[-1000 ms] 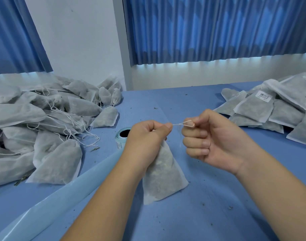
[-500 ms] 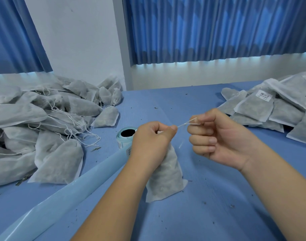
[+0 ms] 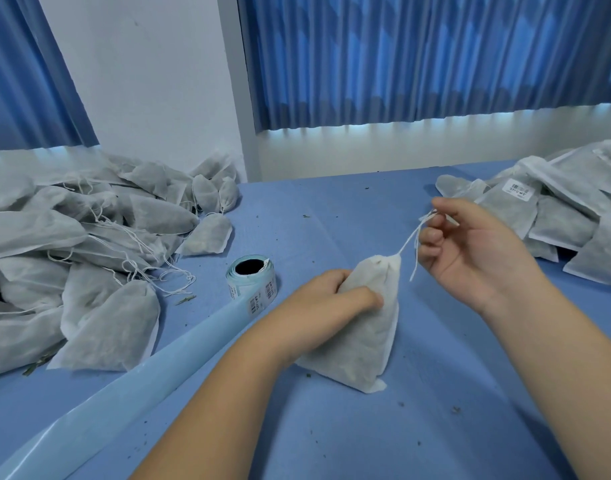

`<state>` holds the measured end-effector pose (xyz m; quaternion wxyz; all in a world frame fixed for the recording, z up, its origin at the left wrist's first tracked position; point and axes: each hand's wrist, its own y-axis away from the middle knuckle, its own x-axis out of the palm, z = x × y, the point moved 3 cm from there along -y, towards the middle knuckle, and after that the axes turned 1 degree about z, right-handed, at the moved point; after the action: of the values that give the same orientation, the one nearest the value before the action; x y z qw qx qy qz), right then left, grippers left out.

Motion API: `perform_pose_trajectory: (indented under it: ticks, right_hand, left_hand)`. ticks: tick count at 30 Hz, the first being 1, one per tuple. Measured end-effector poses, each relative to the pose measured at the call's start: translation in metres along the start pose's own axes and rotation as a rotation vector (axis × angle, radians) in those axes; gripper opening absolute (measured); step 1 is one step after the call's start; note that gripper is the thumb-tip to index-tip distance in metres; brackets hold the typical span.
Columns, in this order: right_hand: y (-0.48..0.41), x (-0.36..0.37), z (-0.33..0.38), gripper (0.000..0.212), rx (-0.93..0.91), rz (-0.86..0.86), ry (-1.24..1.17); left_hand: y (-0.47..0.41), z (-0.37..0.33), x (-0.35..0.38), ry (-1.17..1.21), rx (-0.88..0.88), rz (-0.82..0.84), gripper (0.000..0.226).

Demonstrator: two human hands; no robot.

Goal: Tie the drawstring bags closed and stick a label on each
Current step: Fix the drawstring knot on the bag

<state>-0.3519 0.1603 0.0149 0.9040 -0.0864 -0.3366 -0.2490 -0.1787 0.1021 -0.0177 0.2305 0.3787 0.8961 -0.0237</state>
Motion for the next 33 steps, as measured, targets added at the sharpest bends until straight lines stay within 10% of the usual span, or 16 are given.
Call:
perform_pose_trajectory:
  ticks: [5,14,33]
  right_hand:
    - [0.006,0.003,0.003,0.022,-0.148,0.061,0.146]
    - [0.023,0.028,-0.036,0.015,-0.568,0.411,1.389]
    - [0.024,0.026,-0.048,0.030,-0.551,0.574,1.483]
  left_hand:
    - [-0.006,0.005,-0.004,0.027,-0.029,-0.113,0.022]
    - [-0.015,0.010,-0.014,0.293,0.073,-0.366,0.042]
    - [0.010,0.015,-0.025,0.392,0.051,-0.311,0.012]
